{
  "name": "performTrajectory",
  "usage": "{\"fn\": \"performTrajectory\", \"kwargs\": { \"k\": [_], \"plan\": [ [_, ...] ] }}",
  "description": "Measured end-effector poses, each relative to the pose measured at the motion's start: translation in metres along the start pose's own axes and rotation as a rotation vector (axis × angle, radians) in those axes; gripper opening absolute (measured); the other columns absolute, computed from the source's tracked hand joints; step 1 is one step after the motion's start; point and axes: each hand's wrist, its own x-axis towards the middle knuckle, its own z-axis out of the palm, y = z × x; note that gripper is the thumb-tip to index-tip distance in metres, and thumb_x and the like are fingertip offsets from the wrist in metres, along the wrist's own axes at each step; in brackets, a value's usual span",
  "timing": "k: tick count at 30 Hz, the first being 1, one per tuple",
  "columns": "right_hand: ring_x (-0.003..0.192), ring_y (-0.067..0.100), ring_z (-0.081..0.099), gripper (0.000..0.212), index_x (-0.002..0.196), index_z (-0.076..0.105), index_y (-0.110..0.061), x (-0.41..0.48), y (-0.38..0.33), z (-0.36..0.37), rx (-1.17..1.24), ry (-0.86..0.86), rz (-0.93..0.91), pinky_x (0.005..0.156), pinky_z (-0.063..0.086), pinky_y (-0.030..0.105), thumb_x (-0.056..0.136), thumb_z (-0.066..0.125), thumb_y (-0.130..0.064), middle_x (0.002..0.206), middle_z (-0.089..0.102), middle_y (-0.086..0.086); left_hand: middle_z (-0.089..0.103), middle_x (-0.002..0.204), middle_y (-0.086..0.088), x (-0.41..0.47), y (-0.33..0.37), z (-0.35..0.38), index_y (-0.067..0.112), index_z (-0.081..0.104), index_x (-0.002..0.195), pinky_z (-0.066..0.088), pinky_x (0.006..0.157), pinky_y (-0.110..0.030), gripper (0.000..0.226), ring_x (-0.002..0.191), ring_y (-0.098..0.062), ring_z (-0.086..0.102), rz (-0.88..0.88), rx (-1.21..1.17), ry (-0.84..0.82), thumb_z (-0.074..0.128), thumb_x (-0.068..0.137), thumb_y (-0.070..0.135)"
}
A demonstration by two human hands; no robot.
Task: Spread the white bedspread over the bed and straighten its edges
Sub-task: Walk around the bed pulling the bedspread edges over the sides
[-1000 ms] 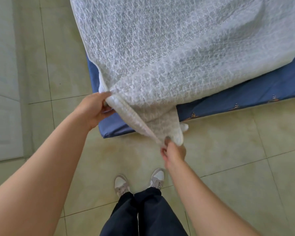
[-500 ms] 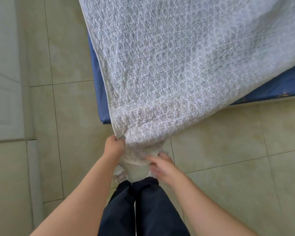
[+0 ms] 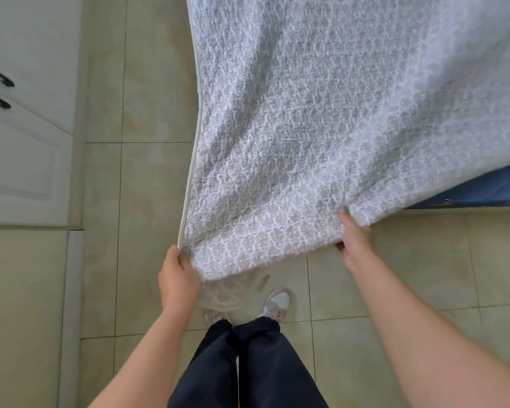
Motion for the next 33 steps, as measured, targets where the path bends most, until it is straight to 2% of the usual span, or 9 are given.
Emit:
{"fn": "performTrajectory", "kwargs": {
  "k": [4,7,13,16,18,22,26,30,33],
  "plan": [
    [0.125,0.034,0.05,0.068,0.132,0.042,0.005,-0.068,0.024,0.013,-0.087,0.066,0.007,0.099,0.042,0.039,0.089,0.062,-0.044,0.136,0.05,0.019,0.043,0.069,-0.009,0.013,-0.019,-0.034,-0.003,0.041,0.087,0.026,0.053,-0.031,0.027,0.06,-0.021,0.035,-0.005,0.024,0.077,0.031,0.102,0.017],
    [0.125,0.043,0.047,0.059,0.122,0.046,0.012,-0.101,0.043,0.032,-0.117,0.053,0.019,0.101,0.041,0.05,0.093,0.057,-0.039,0.136,0.047,0.03,0.05,0.072,-0.009,0.029,-0.042,-0.063,0.001,0.046,0.086,0.03,0.054,-0.033,0.025,0.064,-0.025,0.043,-0.031,0.112,0.106,0.033,0.101,0.017],
    [0.108,0.031,0.061,0.052,0.118,0.045,0.0,-0.08,0.08,0.041,-0.223,-0.043,0.158,0.093,0.052,0.042,0.089,0.064,-0.038,0.116,0.06,0.014,0.06,0.092,-0.018,0.071,-0.052,-0.058,0.001,0.053,0.098,0.039,0.068,-0.038,0.019,0.08,-0.032,0.052,-0.156,0.268,-0.086,0.044,0.097,0.018],
    [0.097,0.024,0.066,0.03,0.105,0.046,-0.004,-0.067,0.078,0.031,-0.405,-0.264,0.196,0.091,0.054,0.039,0.085,0.069,-0.007,0.107,0.064,0.012,0.059,0.115,-0.015,0.082,-0.048,-0.045,0.006,0.047,0.126,0.044,0.08,-0.037,0.039,0.105,-0.036,0.056,-0.201,0.289,-0.11,0.053,0.087,0.007],
    [0.094,0.019,0.064,0.03,0.104,0.047,-0.004,-0.061,0.07,0.023,-0.48,-0.281,0.155,0.094,0.053,0.04,0.083,0.055,0.016,0.103,0.062,0.006,0.051,0.131,-0.02,0.085,-0.043,-0.033,0.006,0.042,0.135,0.045,0.093,-0.041,0.055,0.116,-0.038,0.052,-0.194,0.288,-0.134,0.058,0.083,0.006],
    [0.09,0.026,0.06,0.029,0.089,0.059,-0.006,-0.034,0.047,0.009,-0.133,-0.041,0.037,0.089,0.052,0.041,0.09,0.039,0.016,0.112,0.063,0.021,0.049,0.131,-0.013,0.066,-0.013,-0.001,0.01,0.049,0.129,0.043,0.086,-0.034,0.046,0.112,-0.029,0.053,0.051,0.283,-0.217,0.059,0.085,0.007],
    [0.08,0.018,0.062,0.021,0.11,0.054,-0.014,0.002,0.009,-0.004,0.216,0.033,0.033,0.075,0.055,0.034,0.094,0.051,0.0,0.107,0.063,0.011,0.053,0.121,0.0,0.022,0.032,0.037,0.018,0.057,0.118,0.046,0.08,-0.033,0.033,0.108,-0.019,0.054,0.374,0.267,-0.26,0.053,0.088,0.007],
    [0.067,0.012,0.065,0.028,0.115,0.057,-0.012,0.033,-0.02,-0.019,0.322,0.025,0.04,0.06,0.055,0.025,0.088,0.061,-0.007,0.087,0.067,0.004,0.055,0.125,0.002,-0.025,0.08,0.085,0.02,0.054,0.123,0.044,0.092,-0.031,0.033,0.112,-0.017,0.053,0.756,0.296,-0.284,0.06,0.09,0.023],
    [0.083,0.015,0.069,0.072,0.132,0.046,-0.017,0.049,-0.033,-0.025,0.385,0.054,0.014,0.072,0.057,0.032,0.068,0.079,-0.02,0.106,0.068,0.006,0.047,0.135,0.0,-0.053,0.11,0.123,0.021,0.044,0.133,0.039,0.103,-0.042,0.055,0.125,-0.022,0.045,0.923,0.368,-0.312,0.065,0.084,0.037]
  ]
}}
